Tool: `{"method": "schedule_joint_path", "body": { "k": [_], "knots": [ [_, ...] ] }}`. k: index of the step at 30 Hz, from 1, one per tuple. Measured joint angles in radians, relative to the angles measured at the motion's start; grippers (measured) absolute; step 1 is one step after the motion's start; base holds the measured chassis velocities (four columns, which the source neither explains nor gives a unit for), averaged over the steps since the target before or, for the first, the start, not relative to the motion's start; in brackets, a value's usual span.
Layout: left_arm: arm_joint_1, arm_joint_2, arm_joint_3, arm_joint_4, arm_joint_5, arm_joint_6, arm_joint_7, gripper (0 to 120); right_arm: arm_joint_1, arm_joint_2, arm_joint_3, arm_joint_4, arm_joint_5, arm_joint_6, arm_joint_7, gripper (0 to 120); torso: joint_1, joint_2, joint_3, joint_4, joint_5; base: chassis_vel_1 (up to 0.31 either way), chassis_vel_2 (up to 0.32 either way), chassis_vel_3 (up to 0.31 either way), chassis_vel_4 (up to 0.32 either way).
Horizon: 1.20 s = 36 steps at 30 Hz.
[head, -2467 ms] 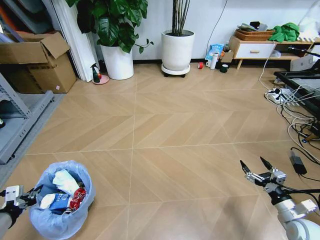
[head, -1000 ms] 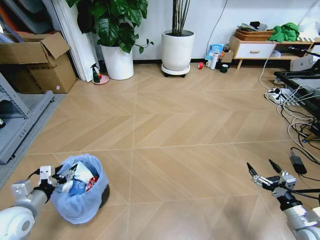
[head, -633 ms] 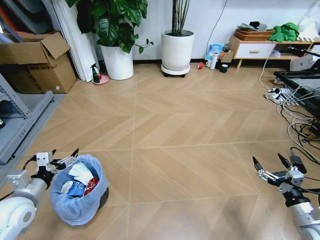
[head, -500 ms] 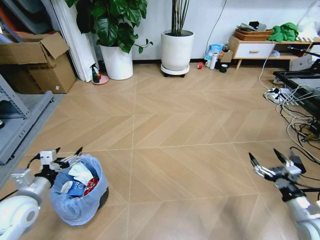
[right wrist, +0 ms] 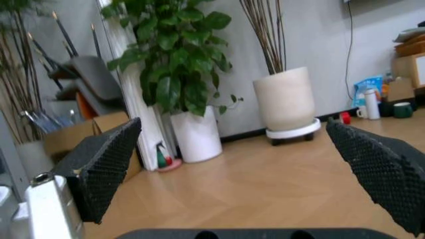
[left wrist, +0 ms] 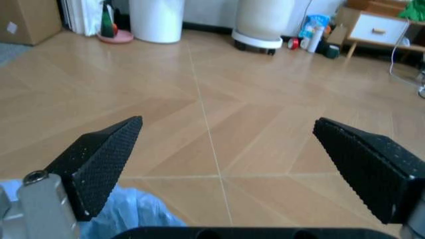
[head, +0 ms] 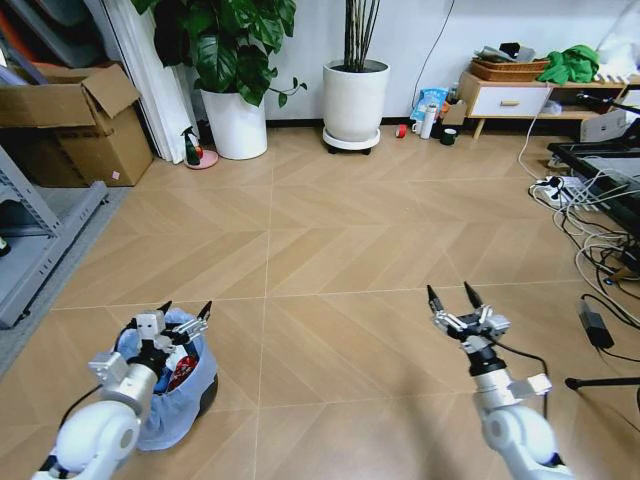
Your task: Pick up the trash bin and place the garbage on the floor into it.
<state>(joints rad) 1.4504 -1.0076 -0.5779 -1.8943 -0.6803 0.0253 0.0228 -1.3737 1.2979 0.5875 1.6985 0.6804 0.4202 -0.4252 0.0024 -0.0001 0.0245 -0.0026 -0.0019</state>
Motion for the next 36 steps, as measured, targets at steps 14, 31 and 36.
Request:
{"method": "schedule_joint_path", "body": {
  "k": [14,31,36],
  "knots": [
    [-0.016,-0.067,-0.059,0.017,0.027,0.008,0.019,100,0.008,0.04,-0.004,-0.013,-0.03,-0.02,-0.027,100,0.0,0.0,0.0,0.0,-0.0002,0.0,0.0,0.0,0.0],
    [-0.014,-0.063,-0.059,0.017,0.024,0.009,0.019,100,0.006,0.037,-0.002,-0.013,-0.031,-0.021,-0.027,100,0.0,0.0,0.0,0.0,0.0,0.0,0.0,0.0,0.0],
    [-0.014,-0.062,-0.059,0.016,0.024,0.01,0.018,100,0.006,0.037,-0.002,-0.013,-0.031,-0.021,-0.027,100,0.0,0.0,0.0,0.0,0.0,0.0,0.0,0.0,0.0]
  ]
}}
